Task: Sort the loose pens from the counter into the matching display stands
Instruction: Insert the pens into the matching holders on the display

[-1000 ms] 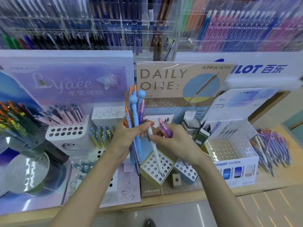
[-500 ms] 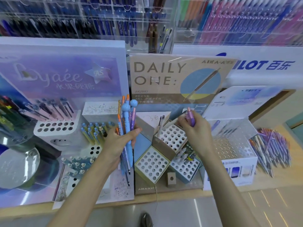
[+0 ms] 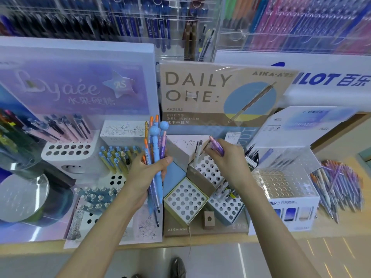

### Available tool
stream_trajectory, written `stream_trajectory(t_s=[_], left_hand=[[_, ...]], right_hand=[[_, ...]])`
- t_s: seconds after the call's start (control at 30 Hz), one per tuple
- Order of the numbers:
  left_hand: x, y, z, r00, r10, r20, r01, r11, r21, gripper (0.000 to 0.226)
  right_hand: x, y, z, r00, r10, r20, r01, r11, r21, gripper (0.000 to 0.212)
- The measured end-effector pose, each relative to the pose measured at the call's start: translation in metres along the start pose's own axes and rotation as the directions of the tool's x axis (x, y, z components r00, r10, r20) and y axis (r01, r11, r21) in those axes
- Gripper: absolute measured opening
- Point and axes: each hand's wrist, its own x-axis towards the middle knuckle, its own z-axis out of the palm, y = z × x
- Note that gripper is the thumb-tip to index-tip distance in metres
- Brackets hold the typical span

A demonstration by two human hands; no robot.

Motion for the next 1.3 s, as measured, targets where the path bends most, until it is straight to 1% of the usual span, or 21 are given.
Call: stream_trajectory(t_s=[0.03,0.17,0.3,0.43,0.63,0.7,0.77,0.83,0.9,0.97,1.07,1.1,1.17,1.2,1.23,1.27,1.3], left_hand=[[0.0,0.001,0.0,1.0,0.002,-0.001,-0.002,1.0,0.0,0.014],[-0.001,0.002,-0.002,1.0,0.011,-0.003,-0.011,1.0,0.006,0.012],[-0.004,0.004,-0.005,1.0,0.018,0.003,-0.018,1.0,-0.022,0.015],[-0.008,0.005,-0.005,1.0,0.012,0.015,-0.012,1.0,-0.027,0.01],[-0.011,0.008,-0.004,1.0,0.017,0.022,-0.016,1.0,-0.006,0.014],[-0.012,0.008,-0.005,1.0,0.019,0.016,-0.019,1.0,-0.001,0.017],[-0.012,0.008,-0.007,1.0,0.018,0.014,-0.018,1.0,-0.002,0.011],[-0.013,0.008,-0.008,1.0,0.011,0.015,-0.011,1.0,0.001,0.009],[-0.014,0.008,-0.008,1.0,0.008,0.012,-0.008,1.0,-0.005,0.009],[-0.016,0.009,-0.008,1.0,0.011,0.018,-0.01,1.0,-0.014,0.01],[-0.02,0.011,-0.008,0.999,0.019,0.032,-0.019,1.0,-0.021,0.023],[-0.02,0.012,-0.008,0.999,0.021,0.032,-0.021,1.0,-0.019,0.025],[-0.021,0.013,-0.01,0.999,0.027,0.034,-0.026,0.999,-0.033,0.022],[-0.022,0.014,-0.01,0.999,0.032,0.039,-0.03,0.999,-0.043,0.021],[-0.023,0.015,-0.011,0.998,0.037,0.049,-0.035,0.998,-0.046,0.018],[-0.023,0.017,-0.011,0.997,0.043,0.062,-0.04,0.998,-0.043,0.015],[-0.024,0.018,-0.011,0.996,0.048,0.073,-0.045,0.998,-0.04,0.014]], right_hand=[[0.003,-0.002,0.002,1.0,-0.012,0.005,0.012,0.999,-0.03,0.039],[0.012,-0.009,0.005,0.996,-0.075,0.056,0.083,0.984,-0.159,0.023],[0.011,-0.007,0.008,0.995,-0.046,0.094,0.056,0.993,-0.108,0.016],[0.008,-0.007,0.008,0.996,-0.025,0.084,0.032,0.996,-0.078,0.019],[0.004,-0.006,0.003,0.993,-0.006,0.121,0.013,0.998,-0.055,0.016],[0.0,-0.007,-0.002,0.995,0.0,0.101,-0.007,0.997,0.071,0.015],[-0.004,-0.011,-0.007,0.998,0.038,0.054,-0.051,0.961,0.272,0.023],[-0.004,-0.016,-0.011,0.999,0.053,0.008,-0.052,0.923,0.382,0.027],[-0.002,-0.02,-0.01,0.999,0.05,-0.005,-0.044,0.916,0.398,0.026],[0.001,-0.023,-0.008,0.998,0.058,-0.004,-0.052,0.925,0.376,0.023],[0.001,-0.026,-0.005,0.998,0.07,0.002,-0.066,0.93,0.362,0.019],[0.0,-0.027,-0.006,0.997,0.071,-0.008,-0.064,0.933,0.355,0.021],[-0.005,-0.031,-0.011,0.997,0.063,-0.051,-0.04,0.931,0.363,0.026],[-0.008,-0.033,-0.014,0.996,0.055,-0.068,-0.024,0.915,0.404,0.024],[-0.012,-0.036,-0.018,0.996,0.057,-0.071,-0.015,0.868,0.496,0.02],[-0.016,-0.039,-0.02,0.996,0.068,-0.052,-0.021,0.785,0.619,0.018],[-0.02,-0.042,-0.021,0.997,0.075,-0.013,-0.041,0.678,0.734,0.019]])
